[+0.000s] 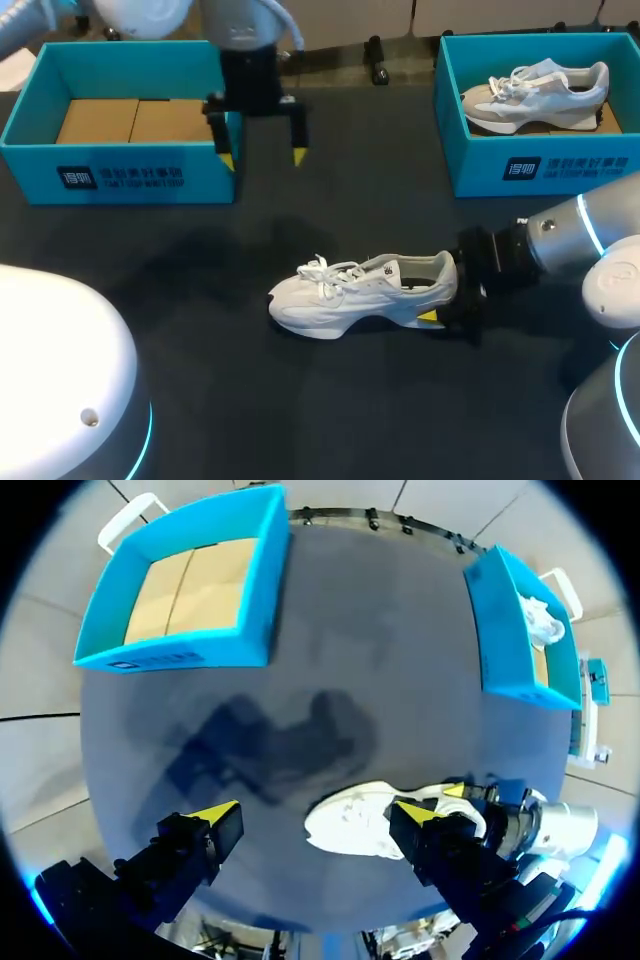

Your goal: Take the shoe out of the shoebox, open the shoe tongue, remove and reinsert the insole, then place the shoe into the shoebox

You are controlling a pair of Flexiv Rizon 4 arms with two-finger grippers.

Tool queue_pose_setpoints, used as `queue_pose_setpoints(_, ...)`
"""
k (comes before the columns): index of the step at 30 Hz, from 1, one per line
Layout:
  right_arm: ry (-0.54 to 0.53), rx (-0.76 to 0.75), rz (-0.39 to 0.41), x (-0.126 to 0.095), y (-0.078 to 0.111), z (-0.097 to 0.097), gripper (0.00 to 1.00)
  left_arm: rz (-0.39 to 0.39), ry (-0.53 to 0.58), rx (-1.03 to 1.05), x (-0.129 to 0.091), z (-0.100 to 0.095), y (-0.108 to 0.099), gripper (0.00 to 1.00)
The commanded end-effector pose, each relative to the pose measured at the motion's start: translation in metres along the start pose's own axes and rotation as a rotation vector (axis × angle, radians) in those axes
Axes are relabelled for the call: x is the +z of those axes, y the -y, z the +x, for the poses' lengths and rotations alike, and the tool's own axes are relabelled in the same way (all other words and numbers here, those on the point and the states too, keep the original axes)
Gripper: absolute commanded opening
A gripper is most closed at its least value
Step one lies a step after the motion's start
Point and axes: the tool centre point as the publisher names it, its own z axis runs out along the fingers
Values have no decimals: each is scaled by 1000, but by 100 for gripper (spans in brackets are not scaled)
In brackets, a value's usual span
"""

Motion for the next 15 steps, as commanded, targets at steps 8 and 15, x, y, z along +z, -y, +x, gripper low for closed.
queue_pose_setpoints(8,1,-1,0,0,0,0,0,-31,12,55,20,30,-32,100)
queue_pose_setpoints(15,1,-1,0,0,0,0,0,-31,15,66,29,44,-58,100)
